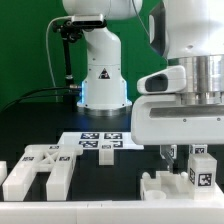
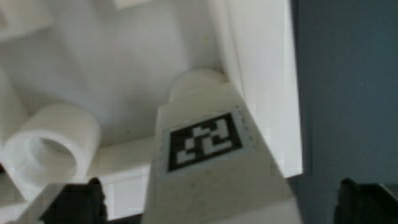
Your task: Assemble chair
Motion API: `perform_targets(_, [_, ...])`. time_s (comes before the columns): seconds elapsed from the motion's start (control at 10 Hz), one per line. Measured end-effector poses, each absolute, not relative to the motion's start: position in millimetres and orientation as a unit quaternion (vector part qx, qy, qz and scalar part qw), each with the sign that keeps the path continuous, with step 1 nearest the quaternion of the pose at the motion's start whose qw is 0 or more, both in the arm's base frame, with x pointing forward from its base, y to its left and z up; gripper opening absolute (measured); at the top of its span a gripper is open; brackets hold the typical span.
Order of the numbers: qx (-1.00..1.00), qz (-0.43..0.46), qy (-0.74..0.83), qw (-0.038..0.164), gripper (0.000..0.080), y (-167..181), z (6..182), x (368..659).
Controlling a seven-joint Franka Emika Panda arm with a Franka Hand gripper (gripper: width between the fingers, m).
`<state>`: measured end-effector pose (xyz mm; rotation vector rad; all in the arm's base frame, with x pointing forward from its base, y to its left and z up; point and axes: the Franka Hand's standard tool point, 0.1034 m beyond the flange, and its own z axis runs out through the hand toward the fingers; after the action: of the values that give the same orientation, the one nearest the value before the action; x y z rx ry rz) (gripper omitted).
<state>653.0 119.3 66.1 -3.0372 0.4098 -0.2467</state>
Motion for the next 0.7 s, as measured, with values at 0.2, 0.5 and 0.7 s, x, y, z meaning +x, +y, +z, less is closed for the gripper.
perform_targets(0.2, [-0.986,-0.080,0.141,0.034,0.0409,119.0,66.0,653.1])
perform_targets(0.5, [-0.967,-0.076,0.241,0.041,0.0288,117.0,65.8,653.2])
perform_targets(0.7, [-0.931,-0.070,0.356,0.047,0.0288,117.2,65.5,652.2])
